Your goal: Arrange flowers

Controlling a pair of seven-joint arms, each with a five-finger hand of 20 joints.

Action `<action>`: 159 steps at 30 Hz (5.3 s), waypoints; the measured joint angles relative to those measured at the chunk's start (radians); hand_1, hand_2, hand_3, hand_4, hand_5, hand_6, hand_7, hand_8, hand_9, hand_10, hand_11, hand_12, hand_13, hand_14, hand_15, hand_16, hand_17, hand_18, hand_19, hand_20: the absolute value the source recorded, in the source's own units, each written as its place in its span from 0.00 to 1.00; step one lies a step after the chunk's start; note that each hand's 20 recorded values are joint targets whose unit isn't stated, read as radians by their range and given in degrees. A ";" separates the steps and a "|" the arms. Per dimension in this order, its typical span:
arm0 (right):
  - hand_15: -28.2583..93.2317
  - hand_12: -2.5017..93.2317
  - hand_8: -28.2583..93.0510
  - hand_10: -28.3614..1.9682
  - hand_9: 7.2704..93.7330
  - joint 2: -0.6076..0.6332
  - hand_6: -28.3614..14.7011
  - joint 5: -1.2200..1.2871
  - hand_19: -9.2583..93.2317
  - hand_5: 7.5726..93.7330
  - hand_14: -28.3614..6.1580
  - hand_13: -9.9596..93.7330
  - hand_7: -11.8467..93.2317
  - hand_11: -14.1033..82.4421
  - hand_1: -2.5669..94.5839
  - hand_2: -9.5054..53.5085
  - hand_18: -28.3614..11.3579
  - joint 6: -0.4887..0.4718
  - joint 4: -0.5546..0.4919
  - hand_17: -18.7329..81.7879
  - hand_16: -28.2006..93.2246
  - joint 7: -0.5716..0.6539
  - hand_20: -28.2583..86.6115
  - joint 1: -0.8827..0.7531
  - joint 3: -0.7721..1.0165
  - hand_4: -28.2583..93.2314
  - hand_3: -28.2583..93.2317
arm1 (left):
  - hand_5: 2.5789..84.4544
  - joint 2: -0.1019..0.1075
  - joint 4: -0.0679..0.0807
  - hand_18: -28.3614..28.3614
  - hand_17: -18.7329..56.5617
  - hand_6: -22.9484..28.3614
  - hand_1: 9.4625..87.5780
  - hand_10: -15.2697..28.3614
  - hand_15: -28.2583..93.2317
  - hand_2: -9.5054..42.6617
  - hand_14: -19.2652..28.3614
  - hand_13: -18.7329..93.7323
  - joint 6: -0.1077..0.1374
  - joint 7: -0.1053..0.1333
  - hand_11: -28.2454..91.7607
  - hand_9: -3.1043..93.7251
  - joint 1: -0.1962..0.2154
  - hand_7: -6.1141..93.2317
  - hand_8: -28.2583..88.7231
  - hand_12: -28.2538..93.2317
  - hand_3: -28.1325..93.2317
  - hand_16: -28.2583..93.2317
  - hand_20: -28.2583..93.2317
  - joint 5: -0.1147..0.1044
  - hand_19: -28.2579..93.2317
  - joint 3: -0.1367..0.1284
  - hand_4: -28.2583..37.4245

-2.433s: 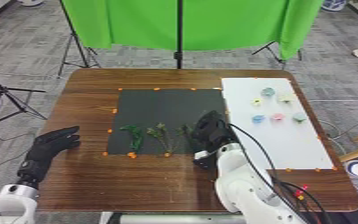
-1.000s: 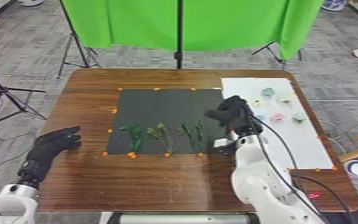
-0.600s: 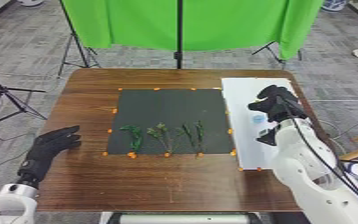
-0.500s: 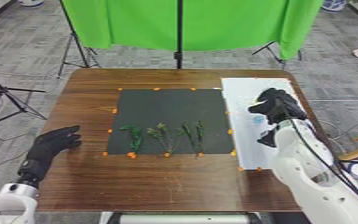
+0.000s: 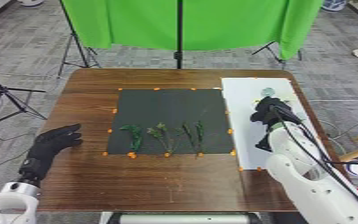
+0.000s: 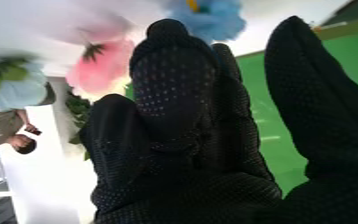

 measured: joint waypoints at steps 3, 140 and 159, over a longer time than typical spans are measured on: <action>0.65 0.31 0.17 0.44 0.78 -0.003 0.68 -0.001 1.00 0.62 0.73 0.96 0.26 0.34 0.52 0.00 0.38 -0.008 0.011 0.79 0.51 0.003 0.64 -0.002 0.000 0.14 0.77 | 0.54 -0.002 0.000 0.76 0.37 0.55 0.30 0.68 0.46 0.28 0.81 0.53 0.000 0.000 0.42 0.51 0.002 0.20 0.19 0.34 0.77 0.23 0.45 0.000 0.42 0.000 0.16; 0.73 0.30 0.19 0.30 0.72 0.195 0.59 0.112 1.00 0.55 0.52 0.87 0.19 0.35 0.24 0.08 0.22 -0.129 -0.065 0.71 0.50 -0.163 0.67 0.271 0.003 0.15 0.72 | 0.54 0.008 -0.035 0.75 0.41 0.57 0.17 0.70 0.45 0.58 0.83 0.56 0.142 0.071 0.42 0.55 0.042 0.17 0.19 0.33 0.75 0.21 0.43 -0.106 0.41 0.005 0.00; 0.73 0.30 0.17 0.40 0.78 0.201 0.64 0.111 1.00 0.59 0.63 0.92 0.23 0.40 0.35 0.00 0.26 -0.149 0.080 0.75 0.51 -0.099 0.69 0.107 0.031 0.14 0.76 | 0.54 -0.007 -0.040 0.75 0.41 0.57 0.17 0.70 0.45 0.58 0.83 0.56 0.142 0.070 0.42 0.55 0.048 0.17 0.19 0.33 0.76 0.21 0.43 -0.098 0.41 0.005 0.00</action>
